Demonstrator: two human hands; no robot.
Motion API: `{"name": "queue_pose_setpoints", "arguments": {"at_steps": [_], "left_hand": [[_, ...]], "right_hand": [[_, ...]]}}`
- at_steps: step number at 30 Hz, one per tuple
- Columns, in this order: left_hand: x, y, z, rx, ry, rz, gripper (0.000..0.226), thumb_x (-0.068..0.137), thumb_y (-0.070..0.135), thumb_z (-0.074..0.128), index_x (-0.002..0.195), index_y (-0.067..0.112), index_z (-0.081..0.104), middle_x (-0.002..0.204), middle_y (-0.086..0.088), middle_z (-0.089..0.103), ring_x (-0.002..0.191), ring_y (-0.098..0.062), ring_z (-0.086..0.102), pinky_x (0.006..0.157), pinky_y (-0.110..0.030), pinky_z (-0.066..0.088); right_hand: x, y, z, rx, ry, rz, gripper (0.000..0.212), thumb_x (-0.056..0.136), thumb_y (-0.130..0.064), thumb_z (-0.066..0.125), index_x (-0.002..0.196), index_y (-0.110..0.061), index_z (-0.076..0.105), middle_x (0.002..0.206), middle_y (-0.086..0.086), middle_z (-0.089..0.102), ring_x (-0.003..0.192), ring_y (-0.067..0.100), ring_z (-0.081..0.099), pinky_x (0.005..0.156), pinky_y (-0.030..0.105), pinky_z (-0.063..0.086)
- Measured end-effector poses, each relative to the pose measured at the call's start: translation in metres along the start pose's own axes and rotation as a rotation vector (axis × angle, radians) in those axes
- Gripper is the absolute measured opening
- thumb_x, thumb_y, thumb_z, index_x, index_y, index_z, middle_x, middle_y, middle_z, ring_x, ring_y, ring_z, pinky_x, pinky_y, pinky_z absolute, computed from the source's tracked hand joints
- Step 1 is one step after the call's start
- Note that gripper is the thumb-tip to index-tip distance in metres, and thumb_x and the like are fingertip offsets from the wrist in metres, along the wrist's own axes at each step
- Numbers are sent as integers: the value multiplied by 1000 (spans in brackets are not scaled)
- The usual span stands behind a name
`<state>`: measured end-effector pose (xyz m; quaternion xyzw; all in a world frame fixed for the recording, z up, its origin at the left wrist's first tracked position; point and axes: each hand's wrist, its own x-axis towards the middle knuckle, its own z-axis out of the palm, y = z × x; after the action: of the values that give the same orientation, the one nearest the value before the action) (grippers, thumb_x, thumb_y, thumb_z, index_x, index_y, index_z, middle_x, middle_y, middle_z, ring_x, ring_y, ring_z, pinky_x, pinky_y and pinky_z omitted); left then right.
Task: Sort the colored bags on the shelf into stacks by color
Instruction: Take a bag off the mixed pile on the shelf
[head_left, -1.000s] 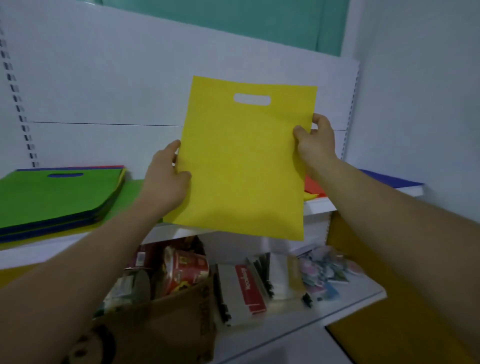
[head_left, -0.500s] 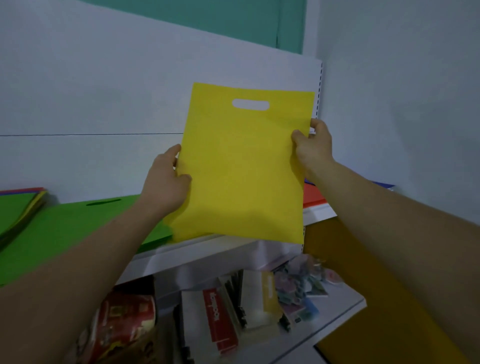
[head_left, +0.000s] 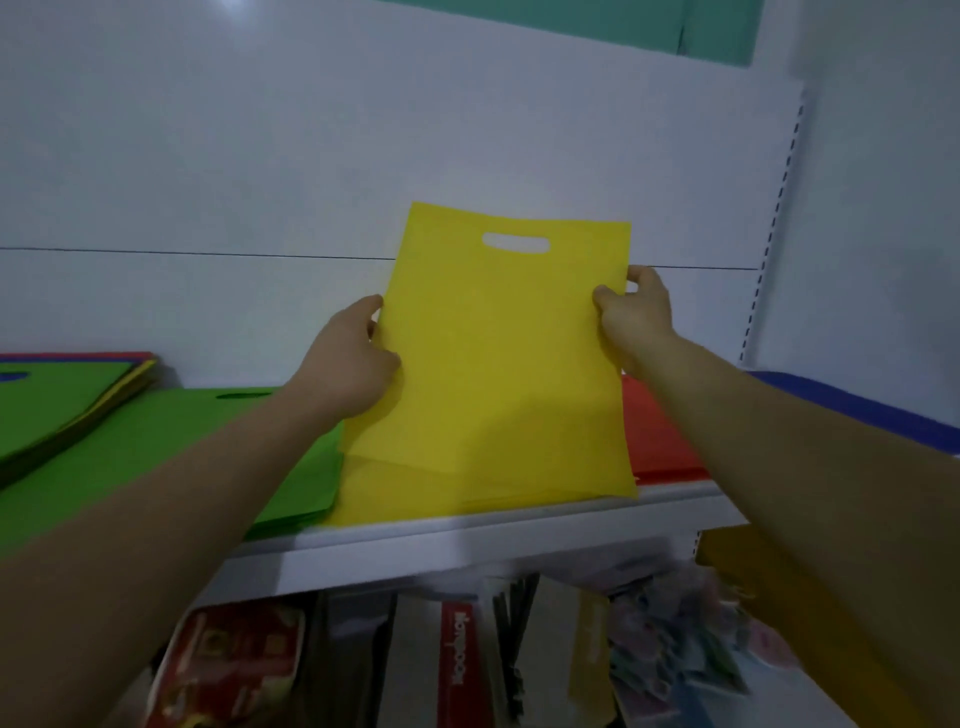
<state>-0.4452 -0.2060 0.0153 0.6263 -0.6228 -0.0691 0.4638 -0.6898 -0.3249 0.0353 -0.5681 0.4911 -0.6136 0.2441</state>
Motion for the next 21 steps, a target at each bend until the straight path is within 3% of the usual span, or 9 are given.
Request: {"name": "queue_pose_setpoints", "arguments": {"at_steps": [3,6,8,10,13,16,21], "left_hand": [[-8,-7,1,58,8,-108,60,90,6,54,144,22,32,127,-9,49,101,-24,50,80,-33,40],[-19,-14,1,173,6,-164,56,89,8,56,140,23,39,132,-12,48,100,-25,50,80,-31,41],[-26,-17,1,255,-4,-186,51,88,8,57,136,22,45,131,-13,50,106,-28,52,82,-30,42],[-34,-20,1,336,-40,-204,46,87,10,58,132,19,50,128,-13,52,106,-27,53,84,-29,41],[-44,-25,2,454,-142,-225,41,88,19,59,128,18,52,126,-11,55,105,-24,54,84,-27,40],[-51,-23,1,545,-260,-215,44,89,36,59,130,21,51,133,-6,51,116,-23,51,93,-29,40],[-68,-11,-8,468,-558,-131,62,77,60,64,131,35,48,145,5,38,131,-16,38,105,-30,31]], "right_hand": [[4,10,13,-25,-141,65,31,93,-15,53,123,-11,47,107,7,54,94,26,58,83,39,51],[5,20,23,-73,-258,95,25,91,-11,54,113,1,55,111,15,62,100,33,62,89,47,52],[2,25,28,-126,-335,113,37,91,-11,56,122,7,51,123,19,58,106,35,60,89,44,51],[-4,30,29,-204,-406,141,56,91,-15,60,138,3,35,133,17,47,116,32,52,87,37,47],[-10,42,29,-422,-573,79,73,89,-21,65,147,-1,24,145,17,36,125,31,44,90,33,42],[-17,44,27,-609,-705,-26,73,89,-28,65,148,-5,28,152,13,30,134,29,37,99,31,37],[-33,42,27,-788,-848,-139,67,92,-45,56,147,-14,35,153,5,29,138,24,32,105,32,32]]}}
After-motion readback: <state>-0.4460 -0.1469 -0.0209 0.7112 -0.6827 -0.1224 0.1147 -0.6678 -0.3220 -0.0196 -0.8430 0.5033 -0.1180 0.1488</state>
